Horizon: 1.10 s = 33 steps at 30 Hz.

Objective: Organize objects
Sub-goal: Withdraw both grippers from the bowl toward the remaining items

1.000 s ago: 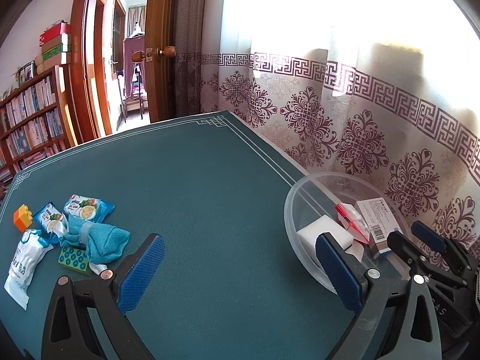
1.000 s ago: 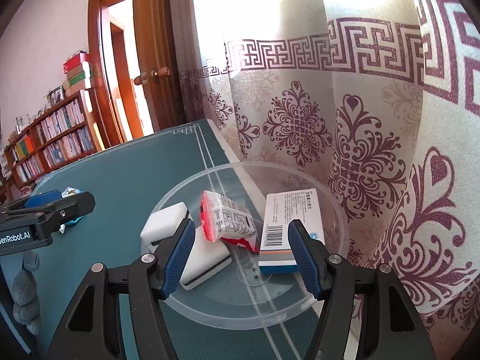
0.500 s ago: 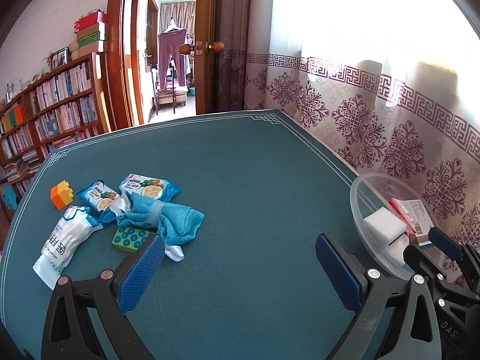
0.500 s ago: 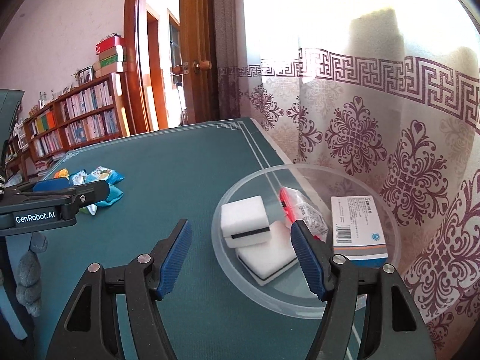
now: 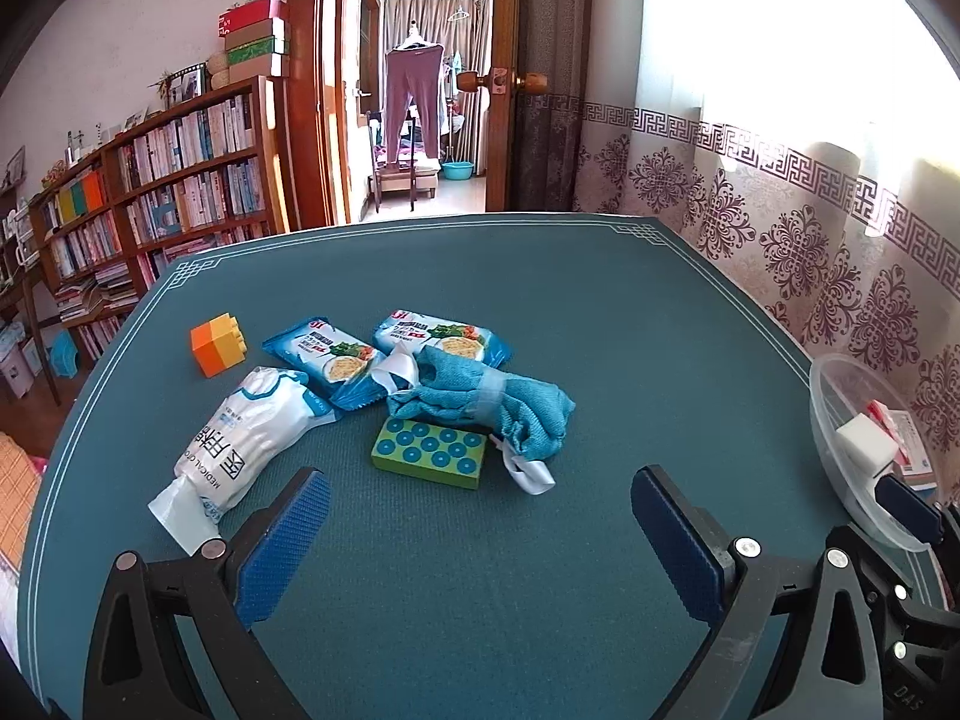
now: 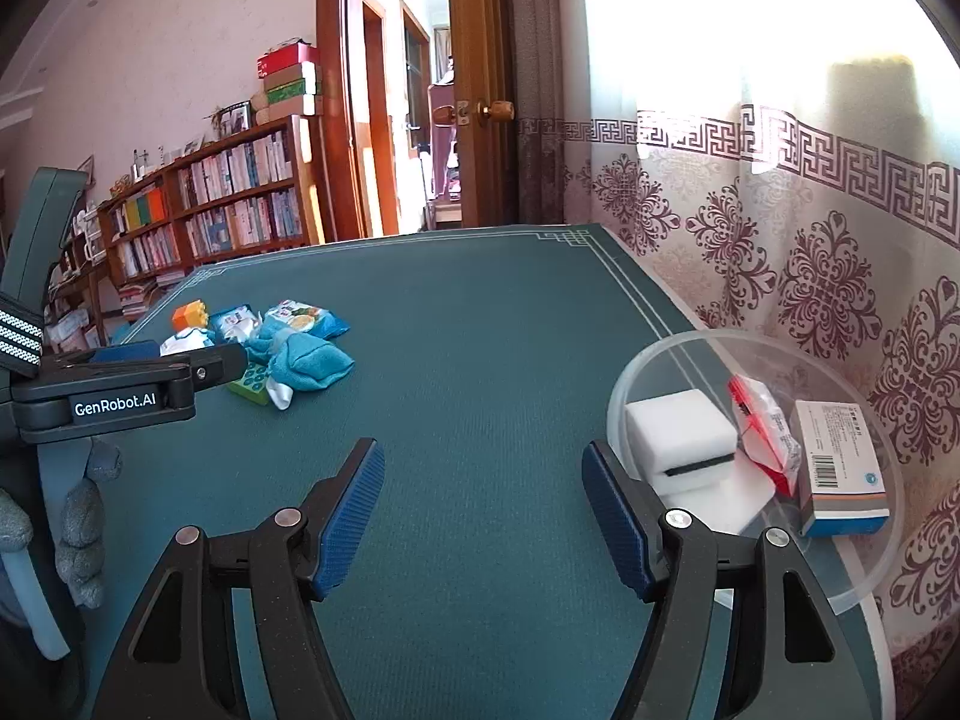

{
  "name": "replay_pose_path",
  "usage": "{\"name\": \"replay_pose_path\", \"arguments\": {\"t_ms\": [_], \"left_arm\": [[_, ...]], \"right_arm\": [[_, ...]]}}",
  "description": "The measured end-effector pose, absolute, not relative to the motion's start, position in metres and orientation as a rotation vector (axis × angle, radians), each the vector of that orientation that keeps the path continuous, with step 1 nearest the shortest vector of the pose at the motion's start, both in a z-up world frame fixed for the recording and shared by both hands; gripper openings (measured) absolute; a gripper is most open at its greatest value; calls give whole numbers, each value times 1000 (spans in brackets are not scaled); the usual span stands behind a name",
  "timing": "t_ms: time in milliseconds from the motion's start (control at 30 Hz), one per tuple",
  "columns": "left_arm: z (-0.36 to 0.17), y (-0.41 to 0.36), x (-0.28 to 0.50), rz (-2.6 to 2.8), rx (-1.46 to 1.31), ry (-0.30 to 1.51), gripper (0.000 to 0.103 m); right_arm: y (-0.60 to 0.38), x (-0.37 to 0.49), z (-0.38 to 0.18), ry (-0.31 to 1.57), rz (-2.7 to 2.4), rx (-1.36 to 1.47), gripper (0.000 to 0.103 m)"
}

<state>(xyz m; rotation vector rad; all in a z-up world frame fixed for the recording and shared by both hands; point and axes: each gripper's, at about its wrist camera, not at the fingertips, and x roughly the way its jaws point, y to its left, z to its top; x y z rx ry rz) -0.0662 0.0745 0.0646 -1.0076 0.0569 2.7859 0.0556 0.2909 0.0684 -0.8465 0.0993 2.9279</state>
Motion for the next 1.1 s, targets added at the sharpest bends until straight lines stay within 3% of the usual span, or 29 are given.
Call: {"name": "replay_pose_path", "arguments": {"t_ms": [533, 1100], "left_arm": [[55, 21, -78, 2879, -1073, 1, 103], [47, -17, -85, 2937, -1120, -61, 103]], "right_arm": [[245, 28, 49, -34, 3002, -977, 70], [218, -6, 44, -23, 3048, -1103, 70]]}}
